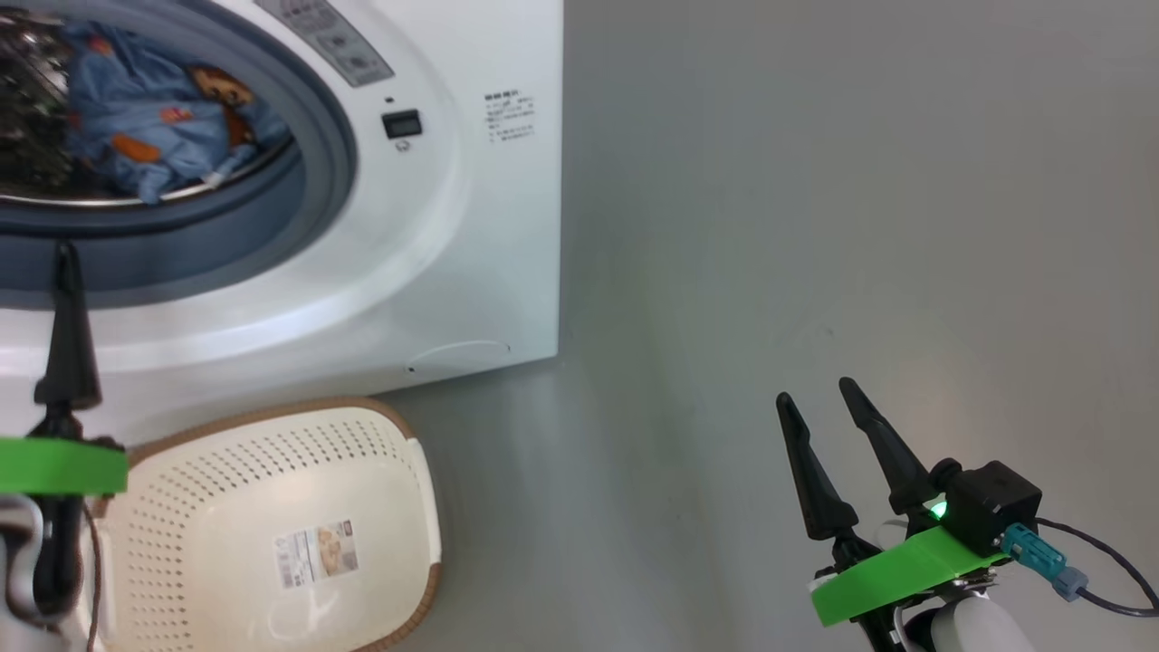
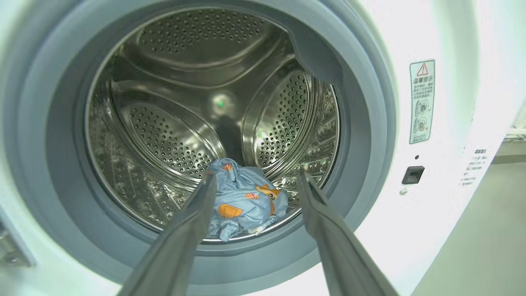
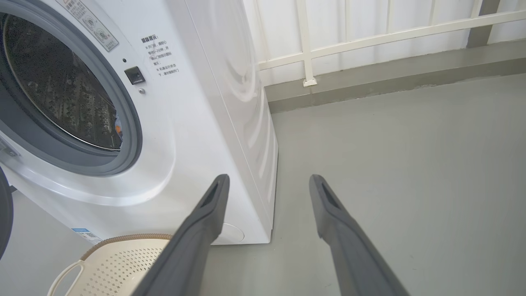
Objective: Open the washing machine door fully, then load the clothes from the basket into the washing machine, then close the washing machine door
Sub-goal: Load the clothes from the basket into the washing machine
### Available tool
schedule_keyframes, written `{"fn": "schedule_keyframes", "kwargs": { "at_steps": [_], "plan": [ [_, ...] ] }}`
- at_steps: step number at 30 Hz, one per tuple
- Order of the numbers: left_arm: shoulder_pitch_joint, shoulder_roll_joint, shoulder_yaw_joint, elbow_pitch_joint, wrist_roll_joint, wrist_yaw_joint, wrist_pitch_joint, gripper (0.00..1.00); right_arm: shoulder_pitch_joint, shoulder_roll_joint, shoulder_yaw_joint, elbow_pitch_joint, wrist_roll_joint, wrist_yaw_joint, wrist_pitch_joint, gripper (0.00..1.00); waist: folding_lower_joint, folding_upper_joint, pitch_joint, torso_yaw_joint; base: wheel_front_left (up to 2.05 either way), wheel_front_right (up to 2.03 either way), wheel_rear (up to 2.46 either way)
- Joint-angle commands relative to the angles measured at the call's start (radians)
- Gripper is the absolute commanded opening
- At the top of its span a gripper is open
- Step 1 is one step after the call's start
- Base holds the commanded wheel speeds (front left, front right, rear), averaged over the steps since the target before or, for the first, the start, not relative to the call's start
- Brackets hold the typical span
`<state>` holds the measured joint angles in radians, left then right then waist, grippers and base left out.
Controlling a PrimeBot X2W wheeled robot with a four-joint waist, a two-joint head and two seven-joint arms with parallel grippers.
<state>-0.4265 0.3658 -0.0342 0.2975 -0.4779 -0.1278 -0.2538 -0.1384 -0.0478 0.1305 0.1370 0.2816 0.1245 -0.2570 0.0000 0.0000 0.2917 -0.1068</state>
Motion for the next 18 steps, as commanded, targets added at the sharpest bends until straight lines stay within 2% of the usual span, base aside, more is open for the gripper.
{"fn": "schedule_keyframes", "kwargs": {
  "at_steps": [1, 12, 18],
  "plan": [
    [0.019, 0.033, 0.056, -0.044, 0.024, -0.003, -0.008, 1.00, 0.017, -0.002, 0.020, -0.015, -0.010, 0.006, -0.005, 1.00, 0.0000, 0.0000, -0.053, 0.025, 0.00, 0.00, 0.00],
    [0.275, -0.084, 0.212, -0.185, 0.143, -0.003, -0.008, 1.00, 0.029, -0.002, -0.010, -0.001, -0.028, 0.006, -0.005, 1.00, 0.0000, 0.0000, -0.146, 0.034, 0.00, 0.00, 0.00],
    [0.384, -0.133, 0.258, -0.231, 0.181, -0.003, -0.008, 1.00, 0.041, -0.002, -0.024, -0.004, -0.038, 0.006, -0.005, 1.00, 0.0000, 0.0000, -0.185, 0.041, 0.00, 0.00, 0.00]
  ]
}}
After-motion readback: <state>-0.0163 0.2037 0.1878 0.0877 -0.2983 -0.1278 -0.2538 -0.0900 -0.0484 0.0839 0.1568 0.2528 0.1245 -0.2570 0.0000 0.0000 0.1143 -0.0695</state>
